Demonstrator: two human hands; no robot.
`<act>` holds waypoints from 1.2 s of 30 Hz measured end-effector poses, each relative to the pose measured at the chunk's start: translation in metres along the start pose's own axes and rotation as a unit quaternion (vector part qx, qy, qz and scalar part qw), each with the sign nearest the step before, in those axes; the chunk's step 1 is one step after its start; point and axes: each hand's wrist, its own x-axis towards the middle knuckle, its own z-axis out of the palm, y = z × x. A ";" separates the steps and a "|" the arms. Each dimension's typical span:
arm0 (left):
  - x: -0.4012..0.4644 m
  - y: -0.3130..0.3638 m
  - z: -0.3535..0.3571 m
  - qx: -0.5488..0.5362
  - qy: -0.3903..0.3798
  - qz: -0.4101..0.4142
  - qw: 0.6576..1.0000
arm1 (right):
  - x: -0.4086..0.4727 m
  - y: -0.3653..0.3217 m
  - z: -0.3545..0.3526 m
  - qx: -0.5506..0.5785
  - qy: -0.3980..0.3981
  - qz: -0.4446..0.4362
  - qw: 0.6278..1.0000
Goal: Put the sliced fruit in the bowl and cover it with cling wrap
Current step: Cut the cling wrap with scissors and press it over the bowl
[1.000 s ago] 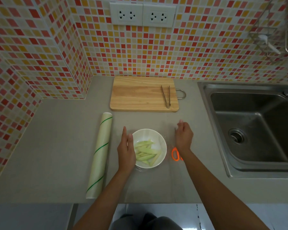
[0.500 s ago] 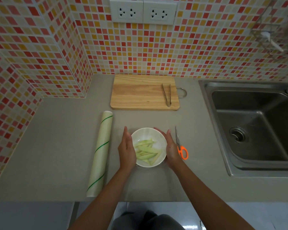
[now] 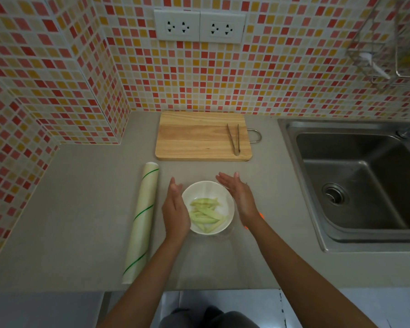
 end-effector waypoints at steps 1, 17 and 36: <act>-0.005 -0.003 0.004 -0.009 -0.009 -0.020 1.000 | 0.000 0.003 0.003 0.000 -0.009 0.009 1.000; 0.033 -0.003 0.004 -0.055 -0.131 -0.106 0.984 | -0.012 0.016 0.013 0.034 0.009 0.052 0.998; 0.025 -0.012 -0.003 -0.082 -0.087 -0.103 0.987 | 0.007 0.017 0.019 -0.037 -0.018 0.001 0.999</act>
